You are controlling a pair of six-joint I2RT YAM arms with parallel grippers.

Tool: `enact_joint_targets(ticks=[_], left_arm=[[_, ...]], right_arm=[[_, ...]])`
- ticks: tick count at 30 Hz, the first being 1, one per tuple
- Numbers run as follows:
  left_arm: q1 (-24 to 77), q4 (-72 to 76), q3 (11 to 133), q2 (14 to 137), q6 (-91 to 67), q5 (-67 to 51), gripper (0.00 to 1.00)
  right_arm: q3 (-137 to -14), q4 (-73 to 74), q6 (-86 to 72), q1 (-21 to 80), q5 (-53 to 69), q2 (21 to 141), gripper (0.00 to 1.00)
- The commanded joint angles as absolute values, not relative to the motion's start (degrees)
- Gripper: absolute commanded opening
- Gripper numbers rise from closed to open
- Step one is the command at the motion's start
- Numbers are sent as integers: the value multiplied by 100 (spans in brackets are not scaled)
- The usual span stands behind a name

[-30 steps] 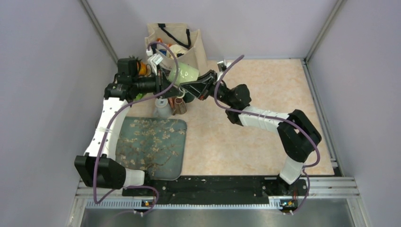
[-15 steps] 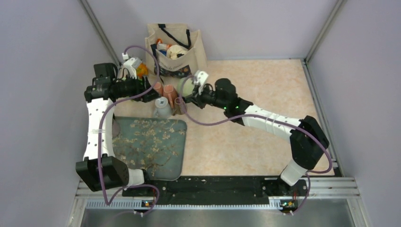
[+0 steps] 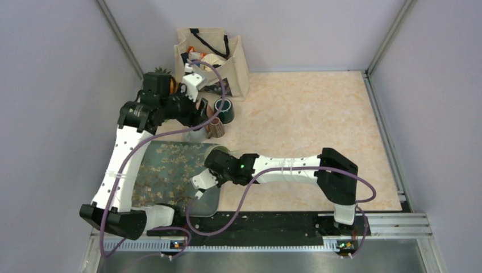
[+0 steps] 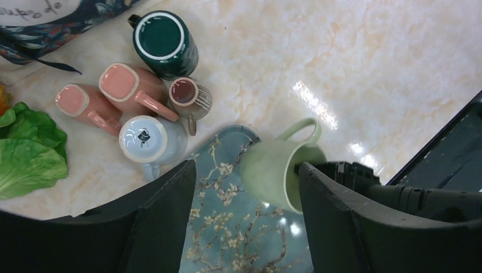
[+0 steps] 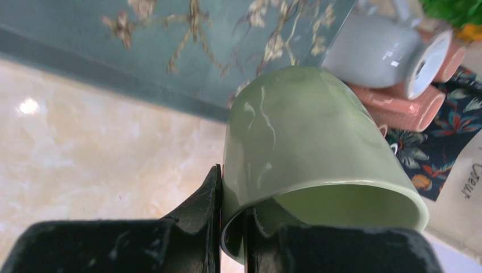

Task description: Turn the mug right side up

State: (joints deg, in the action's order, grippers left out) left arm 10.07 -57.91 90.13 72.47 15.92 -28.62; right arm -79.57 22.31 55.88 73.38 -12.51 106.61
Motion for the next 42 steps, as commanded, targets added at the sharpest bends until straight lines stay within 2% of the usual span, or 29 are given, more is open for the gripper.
enact_joint_targets(ticks=[1, 6, 13, 16, 20, 25, 26, 29, 30, 34, 35, 38, 39, 42], left_arm=[[2032, -5905, 8614, 7172, 1881, -1190, 71], [2918, -5591, 7982, 7265, 2001, -135, 72], [3247, -5303, 7617, 7542, 2005, -69, 71], [3263, -4962, 7295, 7542, 2067, 503, 67], [3262, -4607, 6997, 7542, 2161, 1170, 51], [3266, -4750, 6912, 7796, 2073, 1103, 49], [3268, -4753, 6901, 7829, 2036, 1152, 41], [3267, -4699, 6858, 7853, 2012, 1115, 7], [3264, -4695, 6851, 7842, 2008, 1070, 0], [3254, -4698, 6786, 7778, 2004, 978, 0], [3252, -4659, 6745, 7758, 2005, 1013, 0], [3190, -4531, 6625, 7723, 2060, 1135, 0], [3143, -4470, 6591, 7748, 2065, 1187, 0], [2842, -4382, 6515, 7860, 2044, 1198, 0]], right_arm=[[-8571, 2302, 6037, 7426, -2261, 10540, 0], [-8718, 2504, 5953, 7508, -2263, 10622, 0], [-8819, 2573, 5858, 7554, -2017, 10635, 0], [-8870, 2583, 5838, 7563, -1925, 10626, 0], [-8951, 2580, 5836, 7560, -1790, 10625, 0], [-9021, 2584, 5832, 7559, -1816, 10669, 0], [-9035, 2584, 5835, 7564, -1826, 10677, 0], [-9027, 2575, 5836, 7567, -1877, 10683, 0], [-9012, 2563, 5835, 7560, -1903, 10681, 0], [-8862, 2342, 5863, 7574, -2312, 10664, 0], [-8775, 2187, 5899, 7578, -2461, 10649, 6], [-8476, 1738, 6044, 7604, -2861, 10579, 36], [-8405, 1662, 6068, 7615, -2915, 10543, 44], [-8251, 1485, 6162, 7689, -2984, 10408, 50]])
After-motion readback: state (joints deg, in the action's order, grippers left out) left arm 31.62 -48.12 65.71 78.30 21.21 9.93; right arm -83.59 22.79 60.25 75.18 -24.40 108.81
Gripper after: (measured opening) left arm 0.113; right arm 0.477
